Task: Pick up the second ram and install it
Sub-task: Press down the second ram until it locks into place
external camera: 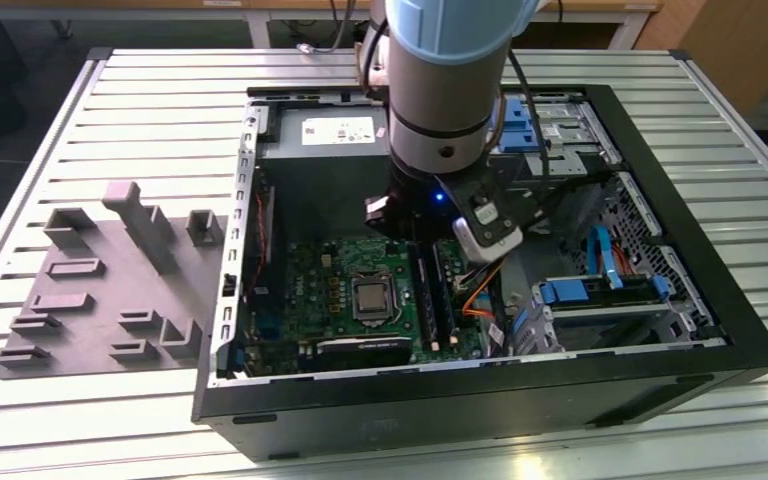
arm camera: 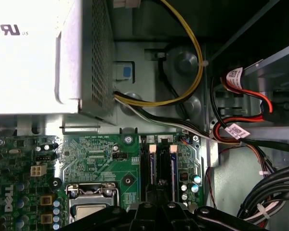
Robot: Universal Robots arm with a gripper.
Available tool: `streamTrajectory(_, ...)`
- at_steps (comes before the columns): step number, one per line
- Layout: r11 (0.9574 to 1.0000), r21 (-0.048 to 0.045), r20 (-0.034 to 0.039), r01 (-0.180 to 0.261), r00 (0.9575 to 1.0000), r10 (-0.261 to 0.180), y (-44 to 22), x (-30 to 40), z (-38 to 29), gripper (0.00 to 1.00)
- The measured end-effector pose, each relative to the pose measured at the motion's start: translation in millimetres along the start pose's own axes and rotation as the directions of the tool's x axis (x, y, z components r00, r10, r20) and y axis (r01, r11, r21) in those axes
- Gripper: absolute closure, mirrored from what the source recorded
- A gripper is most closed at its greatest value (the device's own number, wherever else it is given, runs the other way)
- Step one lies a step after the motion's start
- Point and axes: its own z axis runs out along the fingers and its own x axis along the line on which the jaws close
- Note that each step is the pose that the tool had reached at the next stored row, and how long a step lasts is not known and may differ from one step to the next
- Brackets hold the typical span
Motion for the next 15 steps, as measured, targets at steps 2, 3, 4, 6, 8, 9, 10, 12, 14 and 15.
streamTrajectory(2,1.0,0.0,0.0,0.0,1.0,0.0,-1.4,-0.1,-0.1,0.89)
streamTrajectory(3,1.0,-0.0001,0.0,0.0,1.0,0.0,-2.0,-0.1,-0.1,0.89)
streamTrajectory(4,1.0,0.0,0.0,0.0,1.0,0.0,-2.7,-0.1,-0.2,0.89)
streamTrajectory(6,1.0,0.0,0.0,0.0,1.0,0.0,-3.8,-0.1,-0.3,0.89)
streamTrajectory(8,1.0,0.0,0.0,0.0,1.0,0.0,-5.1,-0.2,-0.5,0.89)
streamTrajectory(9,1.0,0.0,0.0,0.0,1.0,0.0,-5.7,-0.2,-0.5,0.89)
streamTrajectory(10,1.0,0.0,0.0,0.0,1.0,0.0,-6.4,-0.2,-0.6,0.89)
streamTrajectory(12,1.0,-0.0001,0.0,0.0,1.0,0.0,-7.5,-0.3,-0.6,0.89)
streamTrajectory(14,1.0,0.0,0.0,0.0,1.0,0.0,-8.5,-0.3,-0.8,0.89)
streamTrajectory(15,1.0,-0.0001,0.0,0.0,1.0,0.0,-9.0,-0.3,-0.8,0.89)
